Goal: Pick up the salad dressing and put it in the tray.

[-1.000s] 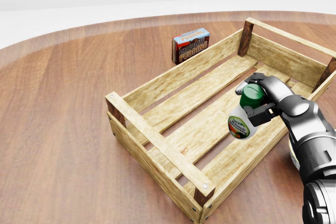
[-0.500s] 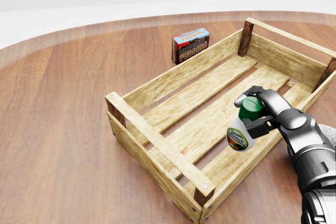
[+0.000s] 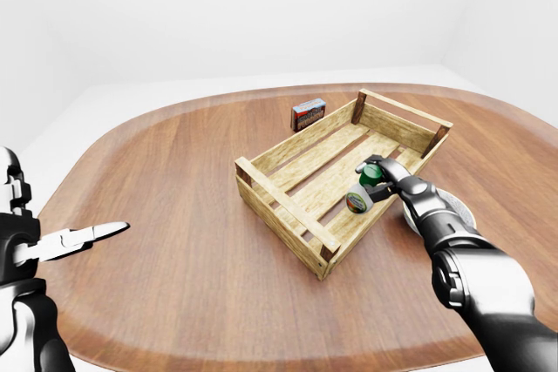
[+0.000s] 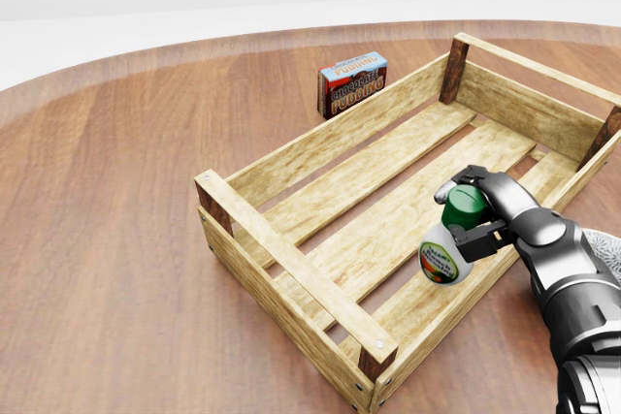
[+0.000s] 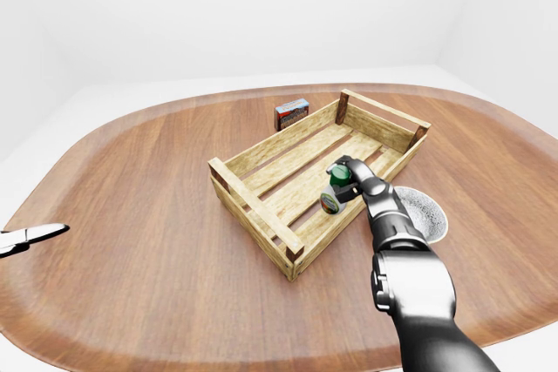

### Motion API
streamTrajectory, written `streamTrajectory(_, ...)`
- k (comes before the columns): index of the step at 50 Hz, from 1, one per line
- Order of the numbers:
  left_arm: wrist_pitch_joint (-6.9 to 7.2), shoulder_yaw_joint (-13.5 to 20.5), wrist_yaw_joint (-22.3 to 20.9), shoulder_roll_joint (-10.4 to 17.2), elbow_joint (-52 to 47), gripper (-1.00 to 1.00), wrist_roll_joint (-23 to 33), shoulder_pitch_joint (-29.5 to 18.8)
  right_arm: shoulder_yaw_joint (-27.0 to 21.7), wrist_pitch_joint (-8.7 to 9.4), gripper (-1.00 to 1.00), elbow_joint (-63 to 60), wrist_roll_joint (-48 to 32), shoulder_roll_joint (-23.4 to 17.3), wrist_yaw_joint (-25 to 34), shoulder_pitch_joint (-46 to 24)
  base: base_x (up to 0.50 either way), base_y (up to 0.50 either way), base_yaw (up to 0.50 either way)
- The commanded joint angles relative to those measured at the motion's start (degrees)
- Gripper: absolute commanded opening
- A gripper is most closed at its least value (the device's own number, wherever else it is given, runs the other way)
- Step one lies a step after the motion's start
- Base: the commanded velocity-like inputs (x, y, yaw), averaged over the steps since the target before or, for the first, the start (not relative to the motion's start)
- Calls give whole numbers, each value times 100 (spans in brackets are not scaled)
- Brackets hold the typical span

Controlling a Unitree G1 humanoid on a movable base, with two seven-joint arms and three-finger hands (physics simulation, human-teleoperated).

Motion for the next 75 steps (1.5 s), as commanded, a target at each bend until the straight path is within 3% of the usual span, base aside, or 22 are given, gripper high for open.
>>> streamTrajectory(1,0,-8,-10,-2,44,100,2,6,-126,37,-100,-81,330,-8,-117,-29,0,0,0)
streamTrajectory(8,0,-15,-3,-6,15,100,-3,10,-146,92,-100,-79,355,-16,-74,-47,0,0,0)
streamTrajectory(9,0,-15,-5,-10,9,100,0,16,-135,127,100,-80,337,-10,-165,-48,0,0,0)
streamTrajectory(13,0,-26,-1,-14,-15,100,7,12,-142,40,100,-69,363,-10,-108,11,0,0,0)
streamTrajectory(31,0,-101,-22,-48,-29,100,62,14,-123,-26,100,-89,356,3,-73,68,0,0,0)
streamTrajectory(38,0,-112,-29,-52,-35,100,75,8,72,-251,100,-369,222,-82,151,-366,0,0,0)
streamTrajectory(42,0,-94,-40,-52,-59,100,59,15,196,59,100,-1058,141,-227,562,-969,0,0,0)
streamTrajectory(43,0,-92,-39,-53,-63,100,60,14,230,310,100,-1414,101,-280,776,-1197,0,0,0)
streamTrajectory(45,0,-96,-37,-52,-45,100,70,8,268,598,100,-1818,-8,-320,1000,-1385,0,0,0)
streamTrajectory(47,0,-98,-39,-53,-80,100,58,12,292,749,100,-2198,-142,-380,1252,-1646,0,0,0)
streamTrajectory(59,0,-18,-56,-39,-110,100,-14,14,151,749,100,-2974,-542,-767,2038,-2762,0,0,0)
streamTrajectory(75,0,-54,-34,-24,-84,100,2,-12,155,749,100,-2884,-673,-746,1988,-2643,0,0,0)
